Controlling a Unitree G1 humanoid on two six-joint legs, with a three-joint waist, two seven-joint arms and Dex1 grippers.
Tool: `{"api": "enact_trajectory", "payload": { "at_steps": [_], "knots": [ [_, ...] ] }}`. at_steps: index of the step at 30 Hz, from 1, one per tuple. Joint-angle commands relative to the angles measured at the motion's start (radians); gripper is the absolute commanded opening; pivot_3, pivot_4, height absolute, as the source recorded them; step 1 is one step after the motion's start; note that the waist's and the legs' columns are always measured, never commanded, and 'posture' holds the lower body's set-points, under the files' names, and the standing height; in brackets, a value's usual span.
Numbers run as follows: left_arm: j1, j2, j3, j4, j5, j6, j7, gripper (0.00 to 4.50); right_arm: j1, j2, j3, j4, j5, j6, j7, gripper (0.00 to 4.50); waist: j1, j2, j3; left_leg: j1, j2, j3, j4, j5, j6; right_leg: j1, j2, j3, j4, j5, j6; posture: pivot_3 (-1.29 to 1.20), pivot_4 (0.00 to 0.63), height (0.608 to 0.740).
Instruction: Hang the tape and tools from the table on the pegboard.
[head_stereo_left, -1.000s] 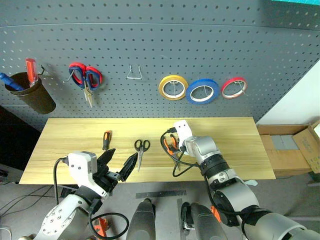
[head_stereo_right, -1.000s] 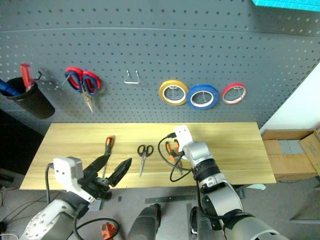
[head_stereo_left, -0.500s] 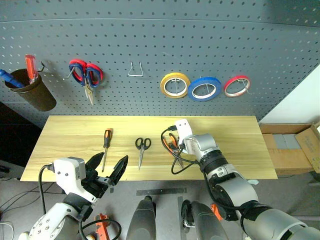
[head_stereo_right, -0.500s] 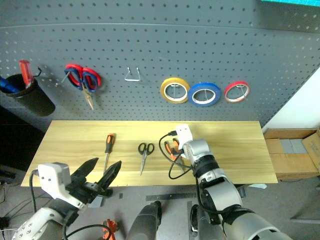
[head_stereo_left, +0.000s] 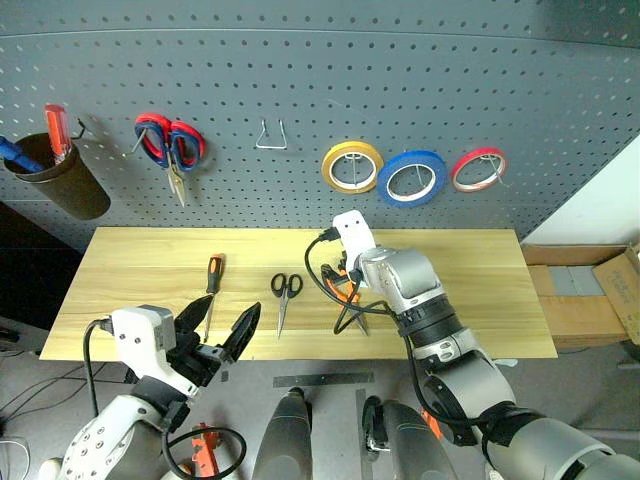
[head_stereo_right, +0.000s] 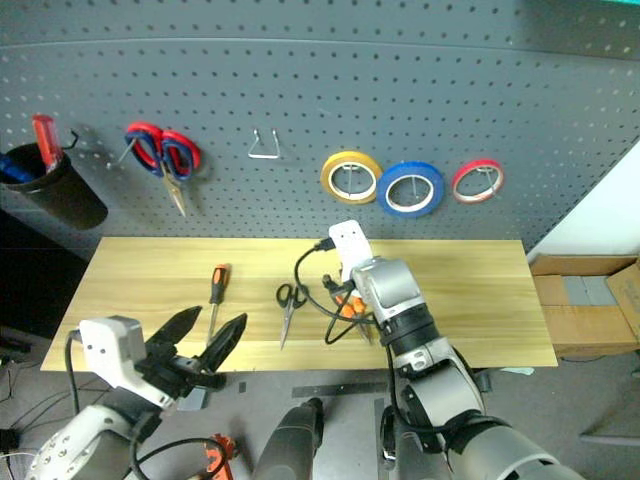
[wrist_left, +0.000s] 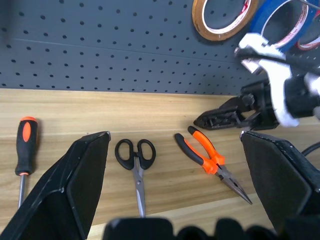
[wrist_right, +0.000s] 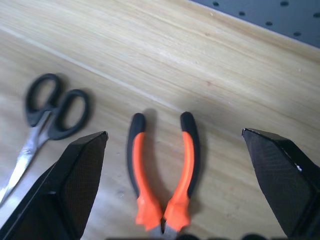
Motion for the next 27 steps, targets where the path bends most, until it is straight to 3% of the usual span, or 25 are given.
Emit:
{"api": "enact_trajectory", "payload": {
  "at_steps": [1,27],
  "knots": [
    [-0.001,0.008,0.0,-0.016,0.0,-0.027,-0.011,4.5,0.036,0.066,0.017,-0.061,0.015,0.034,-0.014,4.48,0.0,0.0,0.0,0.0,0.0,0.0,0.0,0.0,0.0,0.0,0.0,0.0,0.0,0.0,0.0,0.34,0.292,0.74],
    [0.031,0.007,0.015,-0.042,-0.01,-0.028,-0.007,4.5,0.084,0.103,0.087,0.108,0.029,-0.116,-0.078,4.48,0.001,0.0,0.002,-0.001,0.0,0.0,0.0,0.0,0.0,0.0,0.0,0.0,-0.001,0.0,0.0,0.37,0.312,0.74]
  ]
}}
